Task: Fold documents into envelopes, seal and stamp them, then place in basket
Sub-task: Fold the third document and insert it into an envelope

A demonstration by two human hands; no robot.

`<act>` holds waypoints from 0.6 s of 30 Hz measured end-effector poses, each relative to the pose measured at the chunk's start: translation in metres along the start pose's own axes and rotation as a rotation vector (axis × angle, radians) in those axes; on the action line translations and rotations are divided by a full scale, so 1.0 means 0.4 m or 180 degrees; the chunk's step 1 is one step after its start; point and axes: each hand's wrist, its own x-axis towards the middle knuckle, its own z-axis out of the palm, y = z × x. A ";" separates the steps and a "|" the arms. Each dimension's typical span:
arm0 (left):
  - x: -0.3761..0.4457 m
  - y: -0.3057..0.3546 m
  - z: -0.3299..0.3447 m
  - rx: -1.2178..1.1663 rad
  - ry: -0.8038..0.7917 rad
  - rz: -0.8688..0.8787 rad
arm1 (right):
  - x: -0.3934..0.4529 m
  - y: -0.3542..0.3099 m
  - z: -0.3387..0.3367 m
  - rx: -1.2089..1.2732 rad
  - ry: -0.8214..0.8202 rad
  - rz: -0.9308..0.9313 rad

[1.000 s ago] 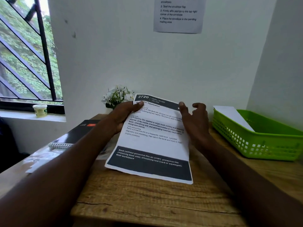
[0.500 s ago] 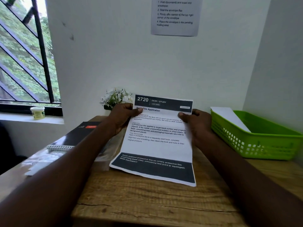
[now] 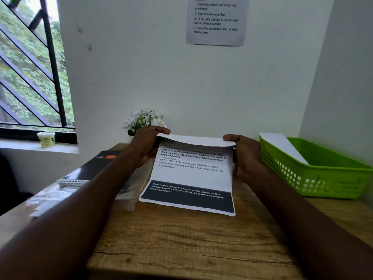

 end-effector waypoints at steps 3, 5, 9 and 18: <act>-0.006 0.008 -0.001 -0.0253 -0.0026 -0.0126 | -0.013 -0.012 -0.008 0.0246 -0.0117 0.0121; -0.004 0.014 -0.002 -0.0417 -0.0126 -0.0260 | -0.011 -0.012 -0.010 0.0276 -0.0127 0.0104; -0.012 0.013 0.006 -0.0228 -0.0366 -0.0269 | -0.014 -0.011 0.007 0.0108 0.0080 -0.0240; -0.051 0.037 0.011 0.0568 -0.0796 0.0190 | -0.041 0.011 0.015 -0.2117 0.0174 -0.2257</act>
